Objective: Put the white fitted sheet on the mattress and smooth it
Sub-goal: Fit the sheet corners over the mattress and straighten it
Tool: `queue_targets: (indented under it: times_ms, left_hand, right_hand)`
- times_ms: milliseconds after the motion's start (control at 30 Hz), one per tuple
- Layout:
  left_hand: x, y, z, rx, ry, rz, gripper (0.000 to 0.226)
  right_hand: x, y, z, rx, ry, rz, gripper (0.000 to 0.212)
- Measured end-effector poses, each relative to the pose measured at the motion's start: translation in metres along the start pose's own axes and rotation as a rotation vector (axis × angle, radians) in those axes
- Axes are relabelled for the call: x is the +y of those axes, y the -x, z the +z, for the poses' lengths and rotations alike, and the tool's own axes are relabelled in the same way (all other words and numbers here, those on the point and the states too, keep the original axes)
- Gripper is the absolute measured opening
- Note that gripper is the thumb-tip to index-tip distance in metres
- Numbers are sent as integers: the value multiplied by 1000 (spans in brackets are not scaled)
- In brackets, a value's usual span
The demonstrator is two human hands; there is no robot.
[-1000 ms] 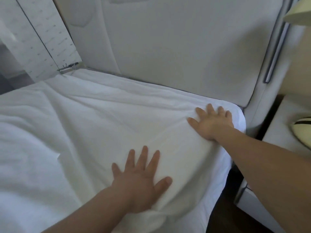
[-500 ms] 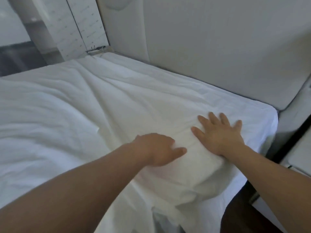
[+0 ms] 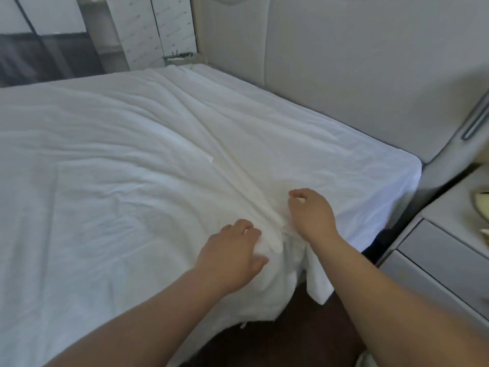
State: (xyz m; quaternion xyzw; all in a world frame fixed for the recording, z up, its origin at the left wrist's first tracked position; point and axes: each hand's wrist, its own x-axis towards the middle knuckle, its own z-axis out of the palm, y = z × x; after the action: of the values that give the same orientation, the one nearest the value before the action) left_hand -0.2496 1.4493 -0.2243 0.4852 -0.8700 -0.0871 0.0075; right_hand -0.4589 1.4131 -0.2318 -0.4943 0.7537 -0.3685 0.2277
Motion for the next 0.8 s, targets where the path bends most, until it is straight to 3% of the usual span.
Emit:
queue_targets:
  times_ms: [67, 133, 200, 267, 433, 600, 800]
  left_hand:
    - [-7, 14, 5, 2, -141, 48, 35]
    - [-13, 20, 9, 26, -188, 40, 22]
    - [-20, 28, 6, 35, -197, 22, 19]
    - [-23, 30, 1, 14, -227, 18, 15]
    - [-34, 53, -25, -198, -232, 66, 39]
    - [-51, 84, -57, -475, -328, 32, 51]
    - [-42, 79, -86, -713, -404, 7, 66]
  right_hand:
    - [-2, 23, 1, 15, -123, 88, 28]
    - [5, 39, 5, -51, -74, 67, 24]
    - [13, 54, 7, -71, 15, 18, 39]
    - [13, 59, 4, -95, 25, -17, 40]
    - [9, 57, -2, -124, 41, -18, 39]
    - [4, 57, -11, -190, -13, 53, 55]
    - [13, 47, -4, -217, 117, -3, 47]
